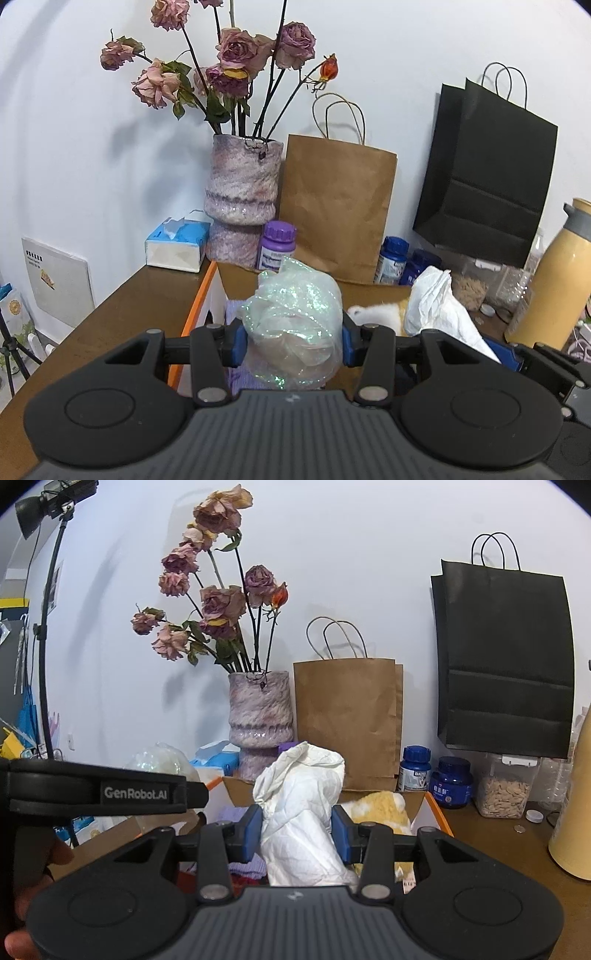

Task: Flip cup upright
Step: 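Carry the plastic bag with the left gripper and cloth with the right into the box, then open both grippers to release the plastic bag and cloth into the box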

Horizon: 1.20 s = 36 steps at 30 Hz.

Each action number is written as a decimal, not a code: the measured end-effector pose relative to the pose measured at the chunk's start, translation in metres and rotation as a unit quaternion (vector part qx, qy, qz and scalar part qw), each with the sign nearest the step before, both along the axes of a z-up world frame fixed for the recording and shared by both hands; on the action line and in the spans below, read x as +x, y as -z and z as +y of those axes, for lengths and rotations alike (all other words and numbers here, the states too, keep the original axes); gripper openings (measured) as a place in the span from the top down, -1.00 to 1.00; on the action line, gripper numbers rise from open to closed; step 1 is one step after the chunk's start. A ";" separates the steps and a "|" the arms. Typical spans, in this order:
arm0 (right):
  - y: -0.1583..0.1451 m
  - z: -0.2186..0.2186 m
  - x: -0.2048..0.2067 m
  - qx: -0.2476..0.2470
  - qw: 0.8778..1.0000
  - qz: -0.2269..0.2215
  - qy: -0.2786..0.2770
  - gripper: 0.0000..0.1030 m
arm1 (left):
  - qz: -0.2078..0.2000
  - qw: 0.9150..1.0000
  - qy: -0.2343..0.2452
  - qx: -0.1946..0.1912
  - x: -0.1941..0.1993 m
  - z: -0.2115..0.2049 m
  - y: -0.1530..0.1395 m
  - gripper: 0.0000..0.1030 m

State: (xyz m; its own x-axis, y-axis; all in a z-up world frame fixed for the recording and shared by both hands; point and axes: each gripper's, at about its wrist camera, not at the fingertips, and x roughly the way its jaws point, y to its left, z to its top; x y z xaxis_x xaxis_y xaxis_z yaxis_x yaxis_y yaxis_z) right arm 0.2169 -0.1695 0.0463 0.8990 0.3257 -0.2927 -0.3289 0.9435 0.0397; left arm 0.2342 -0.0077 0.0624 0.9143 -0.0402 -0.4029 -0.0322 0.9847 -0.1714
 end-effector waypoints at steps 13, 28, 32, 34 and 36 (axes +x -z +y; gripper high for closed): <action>0.003 0.009 0.043 -0.007 1.000 0.000 -0.001 0.24 | 0.010 1.000 -0.006 0.002 0.039 0.009 0.010 0.09; 0.016 0.019 0.087 -0.048 0.999 0.003 -0.012 0.23 | 0.030 0.999 -0.006 0.034 0.086 0.020 0.027 0.07; 0.021 0.020 0.096 -0.060 0.998 0.009 -0.016 0.14 | 0.026 0.999 -0.001 0.048 0.091 0.018 0.030 -0.04; 0.022 0.020 0.099 -0.066 0.998 0.009 -0.017 0.07 | 0.025 0.999 -0.001 0.048 0.092 0.020 0.031 -0.20; 0.024 0.019 0.100 -0.070 0.997 0.010 -0.014 -0.14 | 0.024 0.999 -0.002 0.049 0.093 0.021 0.031 -0.33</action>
State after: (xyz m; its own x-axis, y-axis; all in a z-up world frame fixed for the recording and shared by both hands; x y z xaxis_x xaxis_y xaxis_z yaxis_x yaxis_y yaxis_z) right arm 0.3171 -0.1502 0.0220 0.8832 0.3058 -0.3555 -0.3563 0.9305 -0.0847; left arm 0.3268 0.0136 0.0312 0.8938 0.0058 -0.4484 -0.0428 0.9965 -0.0725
